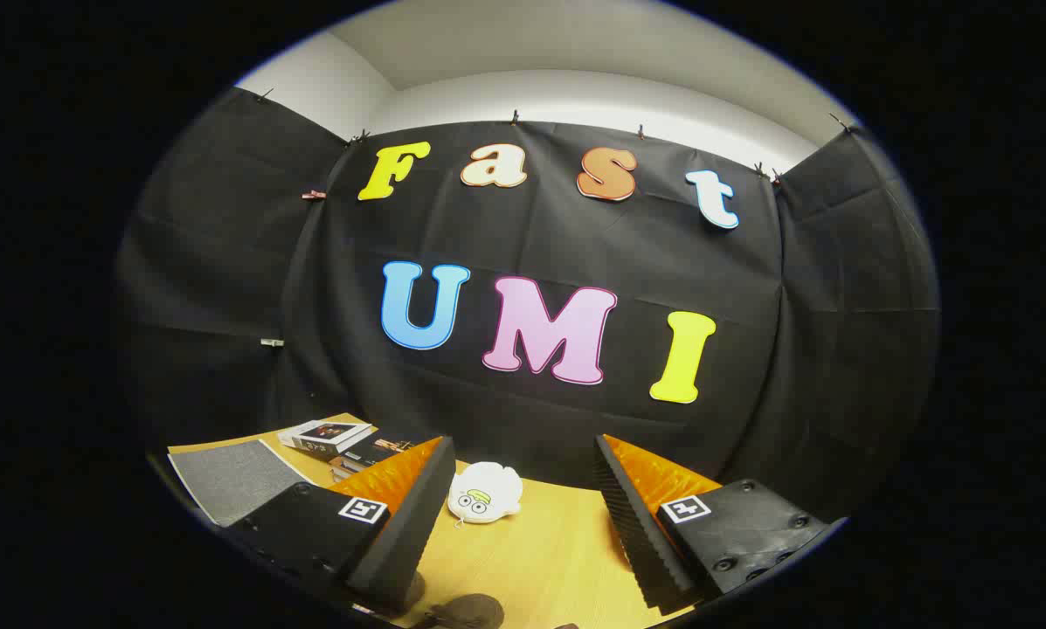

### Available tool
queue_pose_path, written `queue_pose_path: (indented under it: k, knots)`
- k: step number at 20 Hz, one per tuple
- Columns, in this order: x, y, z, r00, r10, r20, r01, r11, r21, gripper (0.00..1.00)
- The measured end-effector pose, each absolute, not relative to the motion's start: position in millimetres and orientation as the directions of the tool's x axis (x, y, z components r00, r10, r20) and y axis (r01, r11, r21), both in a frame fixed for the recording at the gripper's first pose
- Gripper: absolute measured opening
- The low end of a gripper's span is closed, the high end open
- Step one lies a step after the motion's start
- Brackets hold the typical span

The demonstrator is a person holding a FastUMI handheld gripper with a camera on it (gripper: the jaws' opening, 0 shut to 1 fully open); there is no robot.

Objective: Open the storage box then place both shoes into the box .Put the left shoe in first, then the right shoe, with the right side of both shoes facing outward in a uniform manner.

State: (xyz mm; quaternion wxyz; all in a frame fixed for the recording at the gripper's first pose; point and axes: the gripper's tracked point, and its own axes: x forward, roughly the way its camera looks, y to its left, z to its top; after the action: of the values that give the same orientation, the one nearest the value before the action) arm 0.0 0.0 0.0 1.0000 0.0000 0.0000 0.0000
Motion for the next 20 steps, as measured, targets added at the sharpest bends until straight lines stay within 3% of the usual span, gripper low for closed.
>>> queue_pose_path:
  k: [16, 20]
  knots:
    - [-1.0, 5.4, -2.4, 0.999, 0.039, -0.033, -0.037, 0.998, 0.049, 0.97]
    - [-0.3, 24.3, -11.9, 0.985, 0.157, -0.073, -0.145, 0.979, 0.145, 0.98]
